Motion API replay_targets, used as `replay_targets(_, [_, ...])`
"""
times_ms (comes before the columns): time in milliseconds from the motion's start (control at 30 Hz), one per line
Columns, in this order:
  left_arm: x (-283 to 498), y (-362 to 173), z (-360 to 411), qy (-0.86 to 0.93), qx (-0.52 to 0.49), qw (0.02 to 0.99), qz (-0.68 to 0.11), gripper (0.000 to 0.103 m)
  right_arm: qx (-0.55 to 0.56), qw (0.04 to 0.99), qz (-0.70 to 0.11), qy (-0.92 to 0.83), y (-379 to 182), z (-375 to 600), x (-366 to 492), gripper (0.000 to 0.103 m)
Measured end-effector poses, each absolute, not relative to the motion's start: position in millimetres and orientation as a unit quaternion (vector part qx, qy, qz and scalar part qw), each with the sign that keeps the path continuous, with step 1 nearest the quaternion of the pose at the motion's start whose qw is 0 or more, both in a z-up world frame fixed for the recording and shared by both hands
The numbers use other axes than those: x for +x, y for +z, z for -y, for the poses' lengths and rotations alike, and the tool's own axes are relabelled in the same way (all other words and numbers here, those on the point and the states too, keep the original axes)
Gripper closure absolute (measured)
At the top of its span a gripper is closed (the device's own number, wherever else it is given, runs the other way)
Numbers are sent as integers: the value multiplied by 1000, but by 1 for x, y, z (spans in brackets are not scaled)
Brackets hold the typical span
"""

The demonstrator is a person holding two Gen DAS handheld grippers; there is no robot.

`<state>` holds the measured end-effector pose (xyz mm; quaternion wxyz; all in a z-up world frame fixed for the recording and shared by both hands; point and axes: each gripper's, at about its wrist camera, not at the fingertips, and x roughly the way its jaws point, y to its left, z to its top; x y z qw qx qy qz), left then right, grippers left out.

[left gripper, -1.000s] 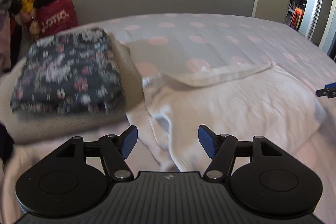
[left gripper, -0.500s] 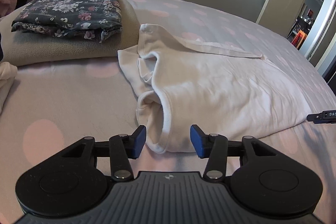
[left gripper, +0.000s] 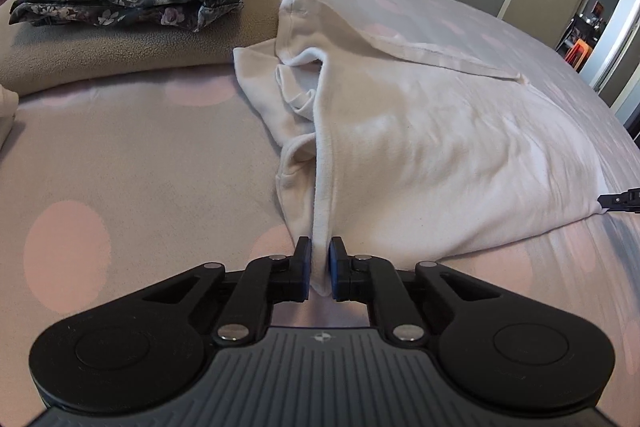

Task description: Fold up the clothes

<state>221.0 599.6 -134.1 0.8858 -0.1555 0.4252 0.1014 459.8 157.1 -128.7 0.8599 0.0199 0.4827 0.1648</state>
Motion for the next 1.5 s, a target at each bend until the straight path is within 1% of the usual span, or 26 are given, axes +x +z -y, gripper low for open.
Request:
replay_targets(33, [221,-133,-600,107,-158,882,-430,94,18,860,-483,163,-128,-156,459,84])
replay_targets(67, [220,-132,-602,113,-164,879,-433,90,16,861,-483,159,-126,-155,458,83])
replay_targets(100, [219,-131,-603,120,-171,876,-435,83,11,862,-482,155,-125,-154,456,77])
replay_targets(133, [217,-129,-604,127,-174,873,-437,80,6,864,-480,151,-122,-152,455,73])
replay_targets(167, [216,-127,-604,132,-175,872,-438,76,1,866,-477,148,-120,-151,453,64])
replay_targets(200, [214,-124,-603,136,-175,872,-437,68,-1,869,-473,146,-117,-149,452,62])
replay_targets(233, [213,-121,-603,142,-174,871,-437,63,-2,870,-470,147,-114,-147,452,62])
replay_targets(267, [212,-119,-603,145,-176,873,-432,54,0,872,-467,148,-111,-145,452,59])
replay_targets(300, [210,-116,-603,147,-179,875,-424,52,6,872,-466,149,-108,-143,452,50])
replay_targets(333, [209,-114,-604,145,-186,878,-417,52,14,873,-464,151,-106,-141,453,45])
replay_targets(367, [210,-114,-606,138,-197,880,-410,50,27,872,-462,157,-105,-139,454,40])
replay_targets(400, [211,-115,-607,136,-206,880,-407,45,39,872,-461,161,-104,-138,455,38])
replay_targets(433, [212,-117,-607,135,-212,879,-406,43,48,871,-461,163,-104,-138,456,37])
replay_targets(567, [221,-133,-608,153,-219,872,-411,43,67,867,-471,152,-118,-144,463,37])
replay_targets(700, [224,-144,-602,161,-191,884,-394,43,85,865,-474,141,-137,-148,467,36])
replay_targets(800, [228,-147,-595,169,-168,891,-386,45,67,875,-457,144,-142,-158,464,36])
replay_targets(867, [231,-149,-590,176,-157,896,-377,51,42,884,-443,144,-143,-168,460,39])
replay_targets(933, [233,-150,-581,180,-135,901,-372,58,19,890,-430,150,-143,-176,454,50])
replay_targets(967, [234,-151,-575,181,-123,903,-370,68,13,892,-424,157,-143,-179,451,64])
replay_targets(1000, [235,-150,-572,181,-119,904,-369,80,8,893,-420,163,-142,-182,448,74])
replay_targets(1033, [236,-149,-571,179,-120,904,-369,84,5,893,-419,166,-141,-184,447,79])
replay_targets(1067, [237,-148,-569,178,-122,904,-369,88,3,892,-419,169,-139,-186,446,88])
replay_targets(1100, [237,-147,-568,177,-124,904,-369,92,2,892,-420,169,-137,-187,446,89])
replay_targets(1200, [238,-141,-575,166,-141,899,-380,95,5,891,-426,161,-131,-186,448,90])
replay_targets(1500, [233,-95,-579,135,-121,892,-414,97,-6,887,-432,164,-74,-175,446,92])
